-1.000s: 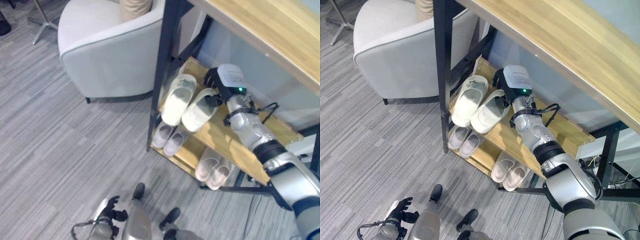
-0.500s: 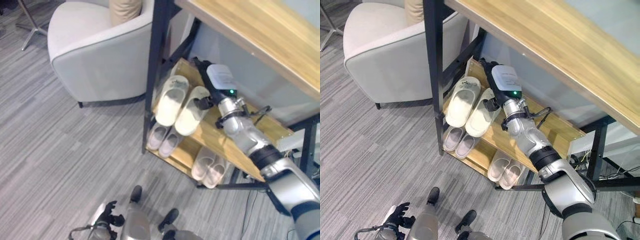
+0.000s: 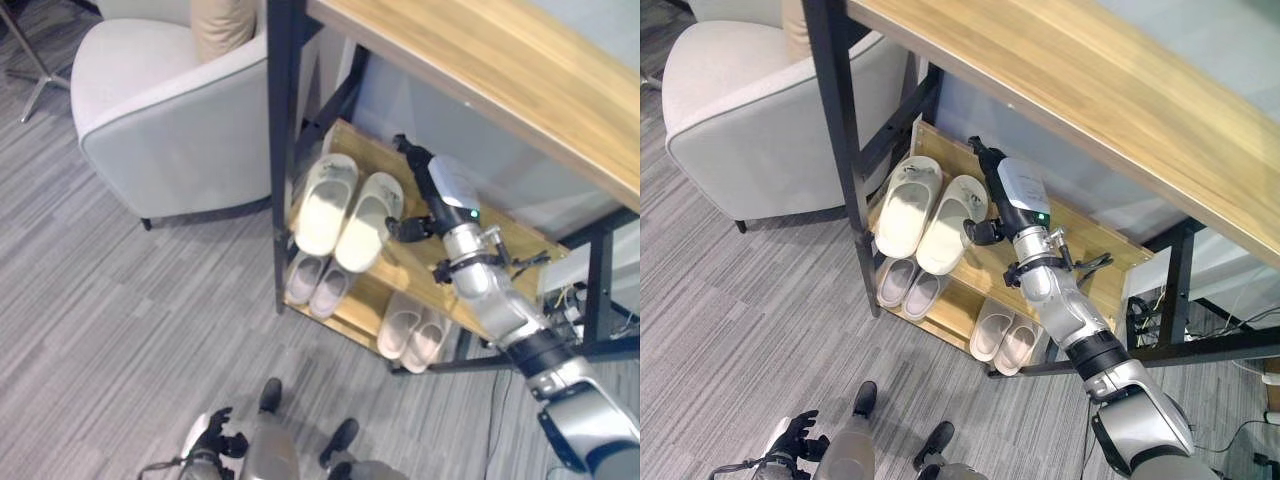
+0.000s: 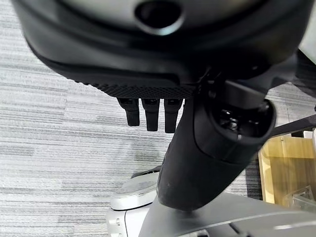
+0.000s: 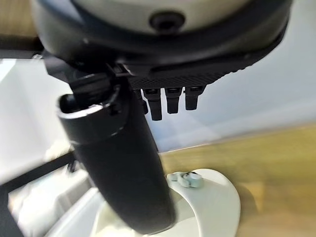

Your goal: Arrange the slippers neatly on the shoe rack.

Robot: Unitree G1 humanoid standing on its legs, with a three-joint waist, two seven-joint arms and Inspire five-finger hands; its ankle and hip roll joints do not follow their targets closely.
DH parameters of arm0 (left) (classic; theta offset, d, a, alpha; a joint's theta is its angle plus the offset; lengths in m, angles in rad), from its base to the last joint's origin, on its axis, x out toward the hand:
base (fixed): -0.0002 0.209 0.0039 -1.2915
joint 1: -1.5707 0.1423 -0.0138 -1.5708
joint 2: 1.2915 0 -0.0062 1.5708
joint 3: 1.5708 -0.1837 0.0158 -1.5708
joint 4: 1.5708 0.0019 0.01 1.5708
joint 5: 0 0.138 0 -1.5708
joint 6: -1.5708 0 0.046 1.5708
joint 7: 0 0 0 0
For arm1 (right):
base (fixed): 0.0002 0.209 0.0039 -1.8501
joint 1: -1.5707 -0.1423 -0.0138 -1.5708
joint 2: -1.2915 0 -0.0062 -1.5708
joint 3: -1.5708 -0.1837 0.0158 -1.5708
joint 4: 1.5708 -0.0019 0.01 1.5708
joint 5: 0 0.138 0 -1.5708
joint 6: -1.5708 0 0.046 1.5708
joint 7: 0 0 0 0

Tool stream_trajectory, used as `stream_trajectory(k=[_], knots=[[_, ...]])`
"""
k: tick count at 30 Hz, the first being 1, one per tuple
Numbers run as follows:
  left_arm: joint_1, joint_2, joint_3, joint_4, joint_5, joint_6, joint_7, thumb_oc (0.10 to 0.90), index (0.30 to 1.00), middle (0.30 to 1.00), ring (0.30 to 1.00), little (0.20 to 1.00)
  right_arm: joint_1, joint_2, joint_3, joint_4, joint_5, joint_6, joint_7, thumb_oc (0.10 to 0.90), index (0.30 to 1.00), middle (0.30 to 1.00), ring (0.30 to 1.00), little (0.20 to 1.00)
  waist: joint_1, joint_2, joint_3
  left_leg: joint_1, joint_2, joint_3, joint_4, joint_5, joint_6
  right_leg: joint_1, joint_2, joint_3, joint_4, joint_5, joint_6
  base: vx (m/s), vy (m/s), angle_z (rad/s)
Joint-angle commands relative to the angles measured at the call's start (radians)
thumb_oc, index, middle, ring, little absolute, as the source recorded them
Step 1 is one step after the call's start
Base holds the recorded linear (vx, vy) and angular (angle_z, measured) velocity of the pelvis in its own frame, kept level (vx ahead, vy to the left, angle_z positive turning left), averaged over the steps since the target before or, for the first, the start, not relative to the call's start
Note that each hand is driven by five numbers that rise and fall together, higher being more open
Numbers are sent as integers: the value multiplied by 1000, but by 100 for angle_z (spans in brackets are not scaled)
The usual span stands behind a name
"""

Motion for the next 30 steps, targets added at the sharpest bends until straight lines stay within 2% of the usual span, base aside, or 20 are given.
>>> stream_trajectory(k=[1,2,4,5,8,20,30], knots=[[20,-73,-45,41,30,4,-25,800,900,900,900,900,28,43,-87,-43,431,-109,20,800,900,900,900,900,-16,20,-93,98,15,96,-27,-134,1,1,-6,53,34,-82,80,0,0,0],[21,-72,-46,41,30,4,-25,800,900,900,900,900,30,42,-88,-43,436,-110,23,800,900,900,900,900,-16,19,-94,99,15,96,-27,-134,1,1,-6,53,34,-82,80,-6,6,-5],[23,-71,-48,44,30,10,-33,800,900,900,900,900,61,79,-102,-55,603,-138,63,800,900,900,900,900,-19,21,-95,98,15,98,-27,-135,-1,1,-7,53,34,-80,81,-2,4,-7],[25,-71,-50,46,29,11,-35,800,900,900,900,900,80,110,-101,-54,734,-155,105,800,900,900,900,900,-20,23,-96,101,15,98,-27,-135,-2,0,-7,54,35,-78,81,4,1,-6],[31,-63,-59,36,26,11,-39,800,900,900,900,900,91,138,-87,-45,878,-167,154,800,900,900,900,900,-16,23,-96,98,16,98,-27,-134,-5,-1,-7,48,33,-78,81,15,-7,-5],[27,-58,-83,42,19,7,-30,800,900,900,900,900,18,202,-75,52,975,-184,142,800,900,900,900,900,17,18,-74,73,18,74,-27,-121,-9,-12,-6,24,33,-75,80,2,-6,3],[12,-56,-103,41,4,0,-15,800,900,900,900,900,-82,214,-89,175,970,-183,105,800,900,900,900,900,41,33,-57,53,8,55,-27,-111,-10,-19,-14,-1,38,-74,80,5,1,7]])
